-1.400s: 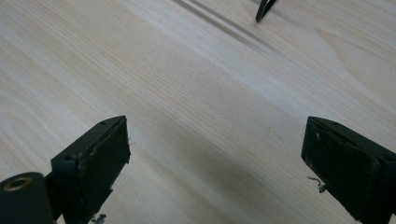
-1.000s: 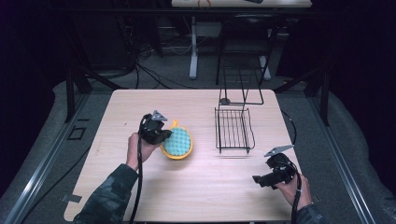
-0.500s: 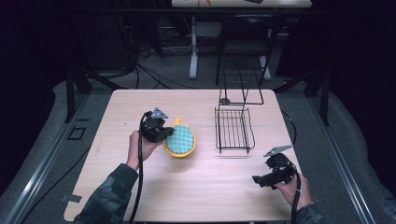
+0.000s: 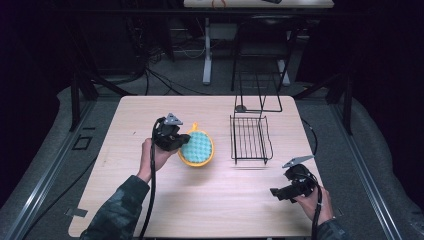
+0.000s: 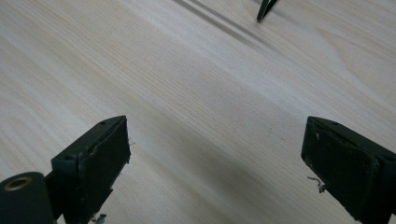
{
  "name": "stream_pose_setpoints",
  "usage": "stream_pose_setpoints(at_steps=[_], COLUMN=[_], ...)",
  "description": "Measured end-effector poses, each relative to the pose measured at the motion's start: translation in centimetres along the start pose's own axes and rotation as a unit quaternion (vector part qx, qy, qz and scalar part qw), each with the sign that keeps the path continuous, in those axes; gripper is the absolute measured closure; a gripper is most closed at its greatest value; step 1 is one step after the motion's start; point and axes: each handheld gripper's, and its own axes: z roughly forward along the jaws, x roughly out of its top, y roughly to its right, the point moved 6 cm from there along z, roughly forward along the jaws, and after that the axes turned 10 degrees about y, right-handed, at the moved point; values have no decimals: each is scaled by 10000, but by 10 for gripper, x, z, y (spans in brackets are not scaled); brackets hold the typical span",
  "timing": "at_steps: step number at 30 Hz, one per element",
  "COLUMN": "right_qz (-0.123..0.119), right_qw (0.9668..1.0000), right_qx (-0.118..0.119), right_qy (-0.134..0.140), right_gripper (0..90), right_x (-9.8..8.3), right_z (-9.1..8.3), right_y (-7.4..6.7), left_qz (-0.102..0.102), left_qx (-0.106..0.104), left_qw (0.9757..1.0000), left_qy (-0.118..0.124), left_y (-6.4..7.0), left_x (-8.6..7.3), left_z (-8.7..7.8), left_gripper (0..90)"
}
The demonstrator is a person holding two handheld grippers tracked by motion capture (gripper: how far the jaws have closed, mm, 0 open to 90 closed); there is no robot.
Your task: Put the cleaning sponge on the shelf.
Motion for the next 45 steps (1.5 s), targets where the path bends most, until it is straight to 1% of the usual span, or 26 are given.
stream_pose_setpoints(at_steps=[1,2,4,7,8,9,10,11,12,13,15,16,18,19,21,22,24,26,29,35,36,38,42,43,45], right_qz=[-52,-52,-15,-49,-11,-5,-3,13,-21,15,20,19,31,31,22,17,22,15,12,13,-21,-24,10,-37,-38], right_qw=[10000,10000,10000,10000,10000,10000,10000,10000,10000,10000,10000,10000,10000,10000,10000,10000,10000,10000,10000,10000,10000,10000,10000,10000,10000], right_qx=[-13,-15,-7,-22,9,5,15,12,-15,-4,7,8,-1,4,5,9,0,-5,-2,3,-4,-18,-3,-22,-16], right_qy=[-6,-8,-2,-10,3,1,4,32,9,28,50,39,35,36,69,35,27,34,26,29,8,3,13,-3,-6], right_gripper=[74,74,74,74,74,74,74,74,74,74,74,74,74,74,74,75,74,74,75,75,75,75,75,76,76], right_x=[0,0,0,0,0,0,0,0,0,0,1,1,0,0,1,0,0,0,0,0,0,0,0,0,0], right_z=[0,0,0,0,0,0,0,0,0,-1,0,0,0,-1,0,-1,-1,-1,-1,-1,-1,-1,-1,-1,-1], right_y=[1,1,0,1,0,0,0,0,1,0,0,0,0,0,0,0,0,0,0,0,1,1,0,1,1], left_qz=[-27,-16,-9,10,38,28,24,31,25,39,41,41,56,88,88,88,90,92,110,110,124,150,160,182,200], left_qx=[-22,-28,-18,-31,-9,-38,-15,-52,-65,-63,-96,-79,-99,-115,-111,-125,-151,-144,-177,-233,-268,-270,-318,-315,-344], left_qw=[10000,10000,10000,10000,9999,9999,9999,9999,9999,9998,9998,9998,9997,9997,9996,9995,9996,9995,9995,9991,9989,9988,9987,9985,9984], left_qy=[29,36,70,80,129,126,170,128,132,163,148,204,200,216,253,260,230,266,249,335,356,373,372,401,413], left_y=[1,1,2,2,3,3,4,4,5,5,6,7,7,9,10,11,11,12,13,17,18,20,22,24,26], left_x=[1,2,3,4,6,7,8,8,9,10,11,13,14,16,17,17,18,20,21,27,29,31,33,35,37], left_z=[1,0,0,-1,-1,-1,0,-1,0,1,1,2,2,2,3,3,4,5,5,6,7,7,8,9,9], left_gripper=[881,881,881,881,881,881,881,881,881,881,881,881,881,881,881,881,881,882,881,881,881,881,881,882,881])
